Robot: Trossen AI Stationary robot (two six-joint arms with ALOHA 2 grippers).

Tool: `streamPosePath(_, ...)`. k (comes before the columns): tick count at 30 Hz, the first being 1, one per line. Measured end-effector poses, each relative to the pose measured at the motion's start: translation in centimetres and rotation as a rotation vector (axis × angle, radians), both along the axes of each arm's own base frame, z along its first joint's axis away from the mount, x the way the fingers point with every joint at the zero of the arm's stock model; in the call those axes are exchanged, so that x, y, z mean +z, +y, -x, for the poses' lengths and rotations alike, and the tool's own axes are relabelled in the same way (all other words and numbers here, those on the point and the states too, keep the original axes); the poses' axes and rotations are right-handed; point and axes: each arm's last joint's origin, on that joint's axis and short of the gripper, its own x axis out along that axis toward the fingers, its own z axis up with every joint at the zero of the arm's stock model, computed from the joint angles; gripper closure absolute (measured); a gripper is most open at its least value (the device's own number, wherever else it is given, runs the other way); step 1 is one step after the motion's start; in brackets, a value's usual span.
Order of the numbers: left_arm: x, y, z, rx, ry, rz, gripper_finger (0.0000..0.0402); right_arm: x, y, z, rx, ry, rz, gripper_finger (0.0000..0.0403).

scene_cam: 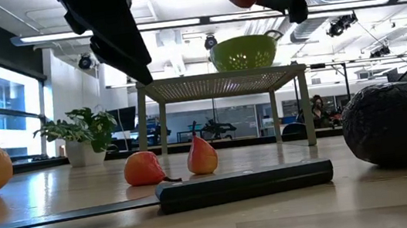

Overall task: Pick & Place Fruit
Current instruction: Put the apple into the strainer bowl on the shelf

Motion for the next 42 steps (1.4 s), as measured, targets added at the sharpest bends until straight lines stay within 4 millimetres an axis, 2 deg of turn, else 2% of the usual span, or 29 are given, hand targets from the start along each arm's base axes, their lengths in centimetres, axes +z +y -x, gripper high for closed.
streamPosePath(7, 0.0, 0.0, 0.0, 0.0, 0.001, 0.0, 0.0132, 0.6, -2.1, 0.2, -0.133, -0.044, -0.004, 0.0156)
streamPosePath(11, 0.0, 0.0, 0.0, 0.0, 0.001, 0.0, 0.0132, 1.7, -3.3, 0.2, -0.211, -0.064, -0.006, 0.0156)
streamPosePath(17, 0.0, 0.0, 0.0, 0.0, 0.001, 0.0, 0.0132, 2.8, -5.2, 0.1, -0.324, 0.0, -0.03, 0.0156)
streamPosePath(21, 0.0, 0.0, 0.0, 0.0, 0.001, 0.0, 0.0132, 2.5, -6.2, 0.2, -0.366, 0.08, -0.086, 0.0156)
streamPosePath(30, 0.0, 0.0, 0.0, 0.0, 0.001, 0.001, 0.0132, 1.3, -6.4, 0.4, -0.399, 0.209, -0.139, 0.0156)
streamPosePath(42, 0.0, 0.0, 0.0, 0.001, 0.001, 0.002, 0.0132, 0.6, -6.4, 0.5, -0.394, 0.306, -0.098, 0.0156)
